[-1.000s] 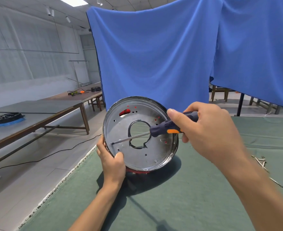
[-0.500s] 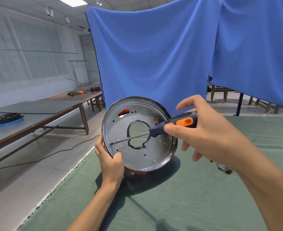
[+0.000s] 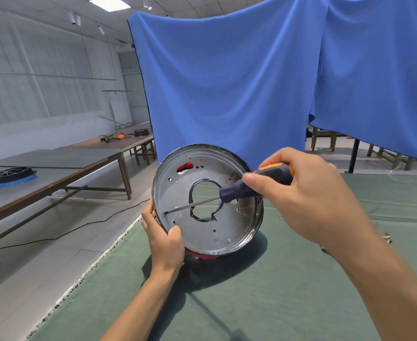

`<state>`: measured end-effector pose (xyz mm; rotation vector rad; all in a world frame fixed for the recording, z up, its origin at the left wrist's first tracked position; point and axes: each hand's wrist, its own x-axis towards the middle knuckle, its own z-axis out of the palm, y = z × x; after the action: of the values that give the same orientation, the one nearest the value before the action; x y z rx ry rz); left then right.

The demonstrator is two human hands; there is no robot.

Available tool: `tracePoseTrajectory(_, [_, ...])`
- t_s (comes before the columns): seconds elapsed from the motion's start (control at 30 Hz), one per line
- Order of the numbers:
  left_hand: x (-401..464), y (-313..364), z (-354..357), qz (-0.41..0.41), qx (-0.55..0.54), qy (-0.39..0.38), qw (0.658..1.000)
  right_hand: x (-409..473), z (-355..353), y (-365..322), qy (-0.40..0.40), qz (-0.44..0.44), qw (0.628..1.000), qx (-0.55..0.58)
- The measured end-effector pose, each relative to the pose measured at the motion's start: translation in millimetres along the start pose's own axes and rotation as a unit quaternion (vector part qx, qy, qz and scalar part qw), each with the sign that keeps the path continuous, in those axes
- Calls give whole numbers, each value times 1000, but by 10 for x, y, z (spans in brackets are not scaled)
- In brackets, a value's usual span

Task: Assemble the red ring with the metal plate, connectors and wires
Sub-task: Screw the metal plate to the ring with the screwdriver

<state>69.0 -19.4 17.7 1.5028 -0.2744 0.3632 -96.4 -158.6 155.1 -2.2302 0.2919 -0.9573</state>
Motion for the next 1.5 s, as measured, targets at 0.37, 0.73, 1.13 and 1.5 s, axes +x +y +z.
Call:
tracePoseTrajectory(0.37, [-32,32,7,4,4,-2,1000,-46,77,-63,72,-14,997,-36])
tracePoseTrajectory(0.73, [-41,36,5,5,6,-3,1000,-33,-15,-56,7,1,998,-60])
tracePoseTrajectory(1.13, [-46,56,2,21,20,5,1000,22,-38,29,2,43,997,-64])
tracePoseTrajectory(1.5, [-24,24,-4,22,17,-6,1000,-9,-6,-3,25,42,998,-43])
